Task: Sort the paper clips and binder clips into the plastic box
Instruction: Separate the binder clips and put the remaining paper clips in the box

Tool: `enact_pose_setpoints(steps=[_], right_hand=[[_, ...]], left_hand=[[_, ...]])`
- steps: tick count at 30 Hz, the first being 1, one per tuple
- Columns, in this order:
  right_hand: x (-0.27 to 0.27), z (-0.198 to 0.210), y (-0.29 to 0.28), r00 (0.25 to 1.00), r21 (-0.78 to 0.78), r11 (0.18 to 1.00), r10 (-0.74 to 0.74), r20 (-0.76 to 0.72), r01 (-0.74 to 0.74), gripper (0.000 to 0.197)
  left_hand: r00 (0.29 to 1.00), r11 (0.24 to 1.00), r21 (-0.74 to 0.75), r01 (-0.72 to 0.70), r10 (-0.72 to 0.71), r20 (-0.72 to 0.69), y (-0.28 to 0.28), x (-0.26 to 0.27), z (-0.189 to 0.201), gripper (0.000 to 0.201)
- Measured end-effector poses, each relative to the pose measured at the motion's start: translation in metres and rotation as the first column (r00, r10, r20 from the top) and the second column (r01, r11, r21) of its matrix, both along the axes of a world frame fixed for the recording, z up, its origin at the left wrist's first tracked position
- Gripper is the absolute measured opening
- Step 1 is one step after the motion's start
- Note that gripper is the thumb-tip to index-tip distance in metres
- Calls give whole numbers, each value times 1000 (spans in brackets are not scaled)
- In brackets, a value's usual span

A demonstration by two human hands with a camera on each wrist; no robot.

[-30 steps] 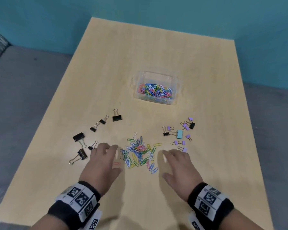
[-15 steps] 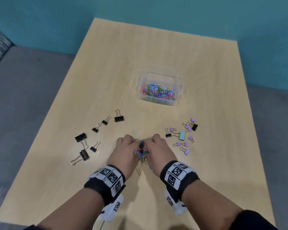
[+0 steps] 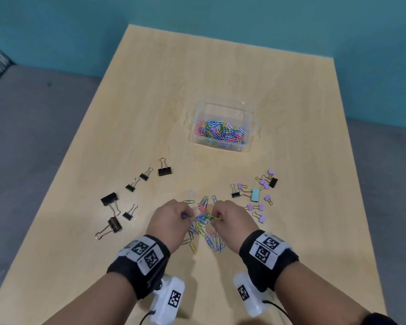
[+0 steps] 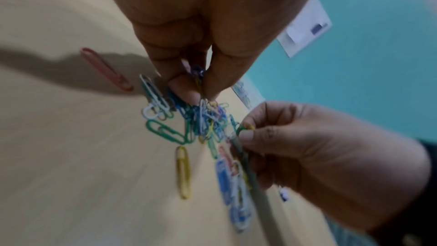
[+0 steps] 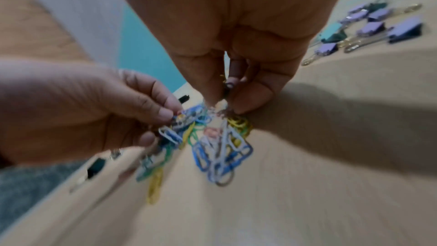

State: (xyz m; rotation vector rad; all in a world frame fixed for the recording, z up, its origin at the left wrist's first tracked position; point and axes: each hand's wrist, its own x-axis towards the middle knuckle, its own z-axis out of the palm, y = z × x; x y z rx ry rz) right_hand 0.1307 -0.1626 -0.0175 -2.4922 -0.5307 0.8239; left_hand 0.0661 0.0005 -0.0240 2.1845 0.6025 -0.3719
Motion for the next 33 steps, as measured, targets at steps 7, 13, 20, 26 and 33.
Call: enact_pose_setpoints(steps=[7,13,20,26,33], right_hand=[[14,11,-15,793,216,856,-301,-529,470,18],[61,35,-9,781,317,784,-312,-541,533,14],[161,72,22,845,429,728,-464,-266,535,21],[187,71,16,924,149,917,-380,36,371,46],[76,50,-4,986,-57,995,91,138,-84,33]], left_hand=[[902,739,-518,-430,375,-215,14,4,20,11],[901,653,-654,-382,420,-107,25,60,56,15],[910,808,-540,-236,379,169,28,179,81,20],[977,965,-248,-81,126,171,42,184,67,21],[948,934,193,299,-314,52,40,82,40,35]])
